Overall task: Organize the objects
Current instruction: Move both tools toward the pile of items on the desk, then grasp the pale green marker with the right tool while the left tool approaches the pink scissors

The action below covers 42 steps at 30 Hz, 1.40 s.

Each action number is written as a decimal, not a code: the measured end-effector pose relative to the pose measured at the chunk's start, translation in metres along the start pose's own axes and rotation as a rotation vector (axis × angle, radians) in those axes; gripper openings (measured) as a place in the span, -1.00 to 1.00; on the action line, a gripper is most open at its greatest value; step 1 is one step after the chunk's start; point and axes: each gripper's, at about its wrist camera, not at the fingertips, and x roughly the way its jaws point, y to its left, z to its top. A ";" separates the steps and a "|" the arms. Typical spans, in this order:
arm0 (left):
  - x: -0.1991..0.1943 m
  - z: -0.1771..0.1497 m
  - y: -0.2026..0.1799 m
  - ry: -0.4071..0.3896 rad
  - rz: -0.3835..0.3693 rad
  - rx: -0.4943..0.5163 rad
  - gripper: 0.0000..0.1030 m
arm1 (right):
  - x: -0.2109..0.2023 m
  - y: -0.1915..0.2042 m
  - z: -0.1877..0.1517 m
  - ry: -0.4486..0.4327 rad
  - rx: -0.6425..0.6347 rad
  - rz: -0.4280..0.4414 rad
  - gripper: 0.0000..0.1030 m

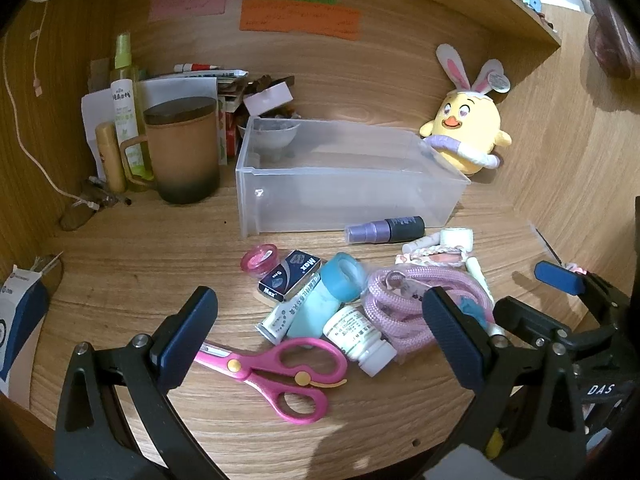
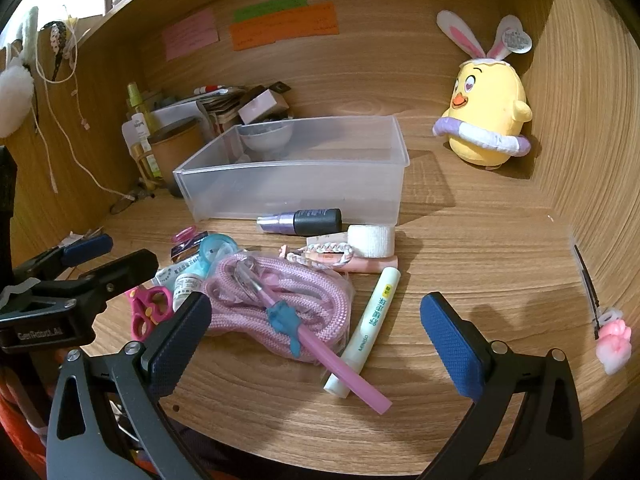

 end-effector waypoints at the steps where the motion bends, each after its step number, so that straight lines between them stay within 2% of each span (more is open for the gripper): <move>1: -0.001 0.000 0.000 -0.001 0.005 0.002 1.00 | 0.000 0.000 0.000 -0.002 -0.003 -0.001 1.00; 4: -0.005 0.000 0.003 -0.001 0.033 0.000 1.00 | -0.002 0.001 0.000 -0.008 -0.013 -0.007 1.00; 6: -0.008 0.000 0.007 0.004 0.022 -0.003 1.00 | -0.003 0.000 0.000 -0.011 -0.017 -0.006 1.00; 9: -0.008 -0.002 0.015 0.034 0.011 -0.011 0.78 | -0.005 -0.002 -0.001 -0.016 -0.021 -0.005 1.00; 14: -0.007 -0.010 0.034 0.079 0.009 -0.044 0.77 | -0.008 -0.010 0.000 -0.011 -0.021 -0.009 1.00; 19: -0.007 -0.018 0.052 0.110 0.060 -0.054 0.73 | -0.005 -0.028 0.004 0.011 0.019 -0.032 1.00; 21: -0.006 -0.021 0.058 0.128 0.080 -0.055 0.61 | -0.003 -0.038 0.006 0.020 0.046 -0.042 0.97; 24: -0.003 -0.024 0.064 0.158 0.090 -0.073 0.49 | 0.003 -0.050 0.008 0.038 0.072 -0.070 0.76; 33: 0.013 -0.029 0.035 0.202 0.041 -0.011 0.48 | 0.035 -0.066 0.004 0.164 0.123 -0.021 0.13; 39: 0.016 -0.038 0.031 0.220 0.054 0.034 0.49 | 0.048 -0.060 -0.001 0.225 0.092 0.008 -0.03; 42: 0.011 -0.042 0.035 0.214 0.089 0.057 0.50 | 0.051 -0.057 -0.001 0.232 0.067 0.004 -0.06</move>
